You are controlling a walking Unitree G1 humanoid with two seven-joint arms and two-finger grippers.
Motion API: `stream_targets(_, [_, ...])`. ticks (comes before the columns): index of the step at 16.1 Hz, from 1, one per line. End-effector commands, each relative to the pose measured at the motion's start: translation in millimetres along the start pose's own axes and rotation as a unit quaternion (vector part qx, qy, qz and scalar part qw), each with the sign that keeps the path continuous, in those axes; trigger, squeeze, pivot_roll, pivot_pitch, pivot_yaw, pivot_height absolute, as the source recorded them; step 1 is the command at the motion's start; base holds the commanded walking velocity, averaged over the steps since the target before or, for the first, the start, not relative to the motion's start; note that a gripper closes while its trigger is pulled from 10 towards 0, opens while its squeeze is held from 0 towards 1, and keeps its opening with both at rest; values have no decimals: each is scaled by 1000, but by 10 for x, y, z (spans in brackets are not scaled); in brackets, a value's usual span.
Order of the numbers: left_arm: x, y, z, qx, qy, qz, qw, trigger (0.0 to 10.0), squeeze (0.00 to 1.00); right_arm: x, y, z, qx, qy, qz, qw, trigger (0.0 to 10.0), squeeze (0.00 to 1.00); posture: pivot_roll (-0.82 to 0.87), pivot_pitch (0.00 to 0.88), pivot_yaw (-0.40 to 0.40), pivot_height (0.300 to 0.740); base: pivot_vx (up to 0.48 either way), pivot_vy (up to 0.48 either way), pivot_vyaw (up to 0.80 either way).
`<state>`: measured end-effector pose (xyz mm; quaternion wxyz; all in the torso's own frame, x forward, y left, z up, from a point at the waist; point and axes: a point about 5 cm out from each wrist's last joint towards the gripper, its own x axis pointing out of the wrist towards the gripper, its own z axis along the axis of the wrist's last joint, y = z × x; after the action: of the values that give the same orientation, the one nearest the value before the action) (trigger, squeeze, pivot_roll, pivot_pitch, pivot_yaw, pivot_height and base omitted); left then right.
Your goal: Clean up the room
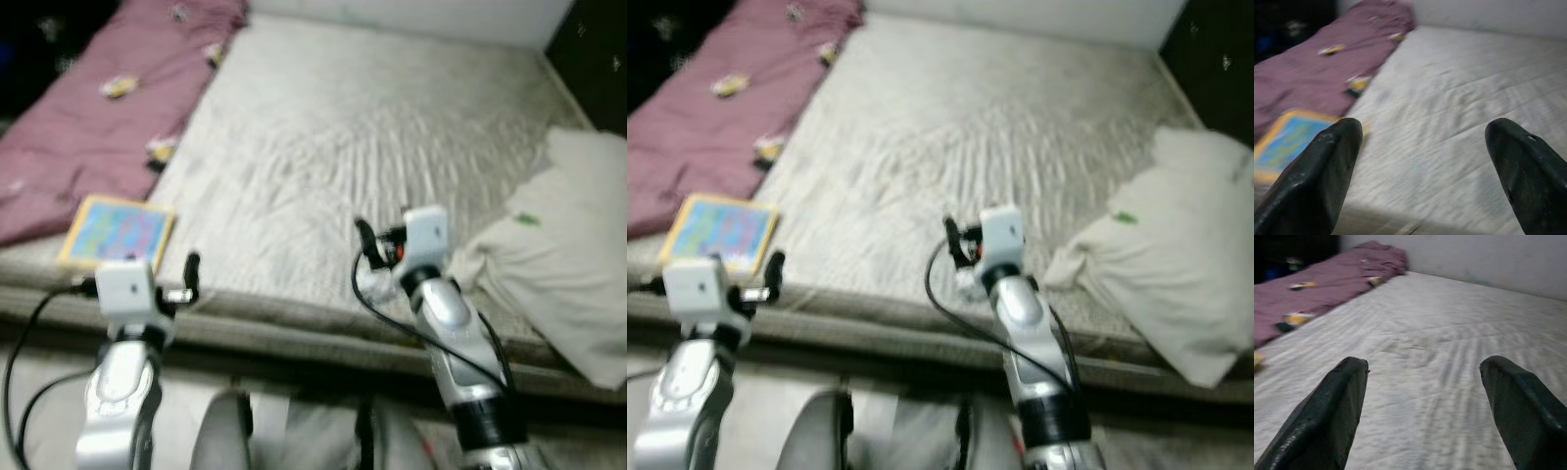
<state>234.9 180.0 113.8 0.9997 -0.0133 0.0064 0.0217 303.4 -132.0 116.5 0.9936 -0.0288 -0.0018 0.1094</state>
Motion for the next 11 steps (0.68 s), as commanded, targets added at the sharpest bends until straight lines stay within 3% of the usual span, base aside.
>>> stream_targets(1, [-15,-72,-17,-4,5,-10,1000,10000,0,-60,-160,-60,-5,14,-27,1000,10000,0,70,21,-45,617,0,0,0])
stream_targets(6, [-23,-45,-39,2,15,11,1000,10000,0,-75,-157,-75,1,18,-23,1000,10000,0,80,27,-51,617,0,0,0])
stream_targets(11, [-150,13,23,12,27,52,998,10000,0,-100,-48,-106,10,43,12,999,10000,0,120,99,-68,562,0,0,0])
